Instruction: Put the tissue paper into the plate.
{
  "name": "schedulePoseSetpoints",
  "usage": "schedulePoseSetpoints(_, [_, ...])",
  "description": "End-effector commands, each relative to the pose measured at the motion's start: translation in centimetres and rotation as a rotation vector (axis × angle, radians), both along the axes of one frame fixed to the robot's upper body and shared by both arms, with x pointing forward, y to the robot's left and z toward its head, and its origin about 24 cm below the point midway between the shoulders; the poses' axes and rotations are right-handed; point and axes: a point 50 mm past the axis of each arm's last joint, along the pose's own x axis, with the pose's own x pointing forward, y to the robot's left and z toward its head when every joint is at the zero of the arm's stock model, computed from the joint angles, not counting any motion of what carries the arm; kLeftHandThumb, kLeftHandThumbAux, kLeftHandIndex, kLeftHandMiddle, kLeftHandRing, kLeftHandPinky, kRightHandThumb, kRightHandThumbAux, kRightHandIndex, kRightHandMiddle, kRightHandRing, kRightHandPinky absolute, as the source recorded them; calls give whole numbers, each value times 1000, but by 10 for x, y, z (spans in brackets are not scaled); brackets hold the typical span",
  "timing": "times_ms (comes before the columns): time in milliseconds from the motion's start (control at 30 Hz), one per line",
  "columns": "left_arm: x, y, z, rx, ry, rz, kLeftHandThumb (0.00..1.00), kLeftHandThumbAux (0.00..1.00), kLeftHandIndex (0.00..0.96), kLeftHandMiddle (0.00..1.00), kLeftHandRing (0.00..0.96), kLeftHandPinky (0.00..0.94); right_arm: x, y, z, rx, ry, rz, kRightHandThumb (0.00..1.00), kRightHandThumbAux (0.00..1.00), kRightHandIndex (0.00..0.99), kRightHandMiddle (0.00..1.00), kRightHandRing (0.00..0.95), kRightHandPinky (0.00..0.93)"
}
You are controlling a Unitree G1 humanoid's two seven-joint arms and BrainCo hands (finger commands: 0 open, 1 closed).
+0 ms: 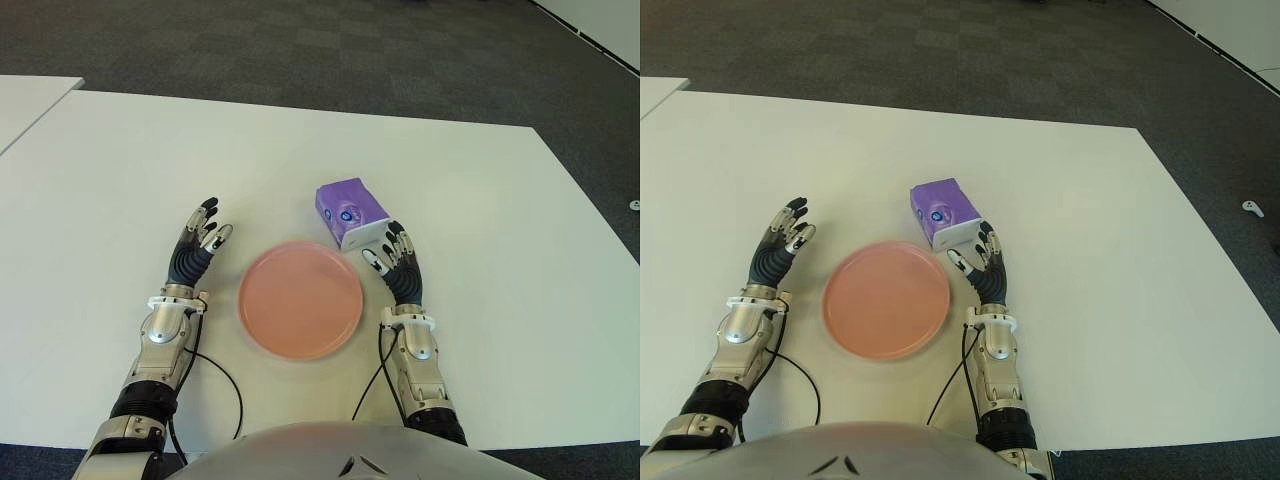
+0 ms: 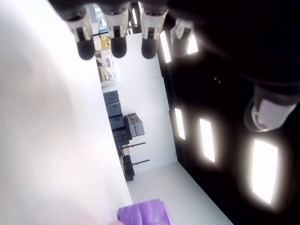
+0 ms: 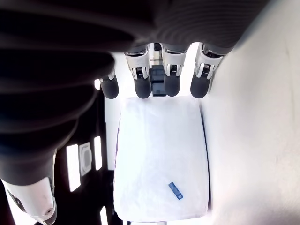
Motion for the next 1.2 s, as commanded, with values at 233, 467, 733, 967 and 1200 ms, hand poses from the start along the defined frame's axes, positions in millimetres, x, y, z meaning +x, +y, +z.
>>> schedulePoseSetpoints(233, [-21, -7, -26, -16, 122, 15, 0, 414, 0, 0, 0, 0, -29, -8, -45, 1, 278, -35, 50, 687, 0, 0, 0, 0])
schedulePoseSetpoints(467, [-21, -9, -27, -16, 113, 16, 0, 416, 0, 0, 0, 0, -29, -11, -48, -72, 335, -55, 58, 686, 0, 0, 0, 0])
schedulePoseSetpoints(733, [-20, -12, -27, -26, 115, 20, 0, 422, 0, 0, 0, 0, -30, -6, -31, -246, 370, -102, 80, 655, 0, 0, 0, 0])
schedulePoseSetpoints(967, [-19, -14, -27, -37, 123, 19, 0, 437, 0, 0, 0, 0, -21, -20, 15, -478, 291, -288, 97, 561, 0, 0, 0, 0])
schedulePoseSetpoints(1200, [-18, -15, -27, -40, 124, 23, 0, 437, 0, 0, 0, 0, 0, -45, 60, -523, 105, -477, 110, 551, 0, 0, 0, 6])
